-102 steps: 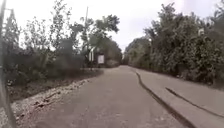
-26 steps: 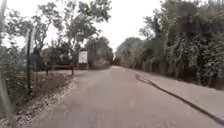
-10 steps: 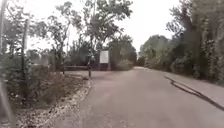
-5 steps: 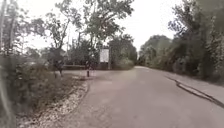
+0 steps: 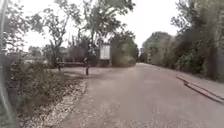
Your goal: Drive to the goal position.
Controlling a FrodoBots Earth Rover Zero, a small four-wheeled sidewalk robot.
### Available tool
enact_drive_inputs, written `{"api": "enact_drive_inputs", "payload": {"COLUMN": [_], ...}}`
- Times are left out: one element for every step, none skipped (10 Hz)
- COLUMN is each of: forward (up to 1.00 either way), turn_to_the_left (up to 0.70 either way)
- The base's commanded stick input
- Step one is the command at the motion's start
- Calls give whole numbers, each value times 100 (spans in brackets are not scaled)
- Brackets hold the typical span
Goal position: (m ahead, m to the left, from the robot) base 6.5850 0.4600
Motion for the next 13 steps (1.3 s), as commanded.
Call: {"api": "enact_drive_inputs", "payload": {"forward": [70,70,70,70,70,70,70,70,70,70,70,70,70], "turn_to_the_left": [0,0,0,0,0,0,0,0,0,0,0,0,0]}}
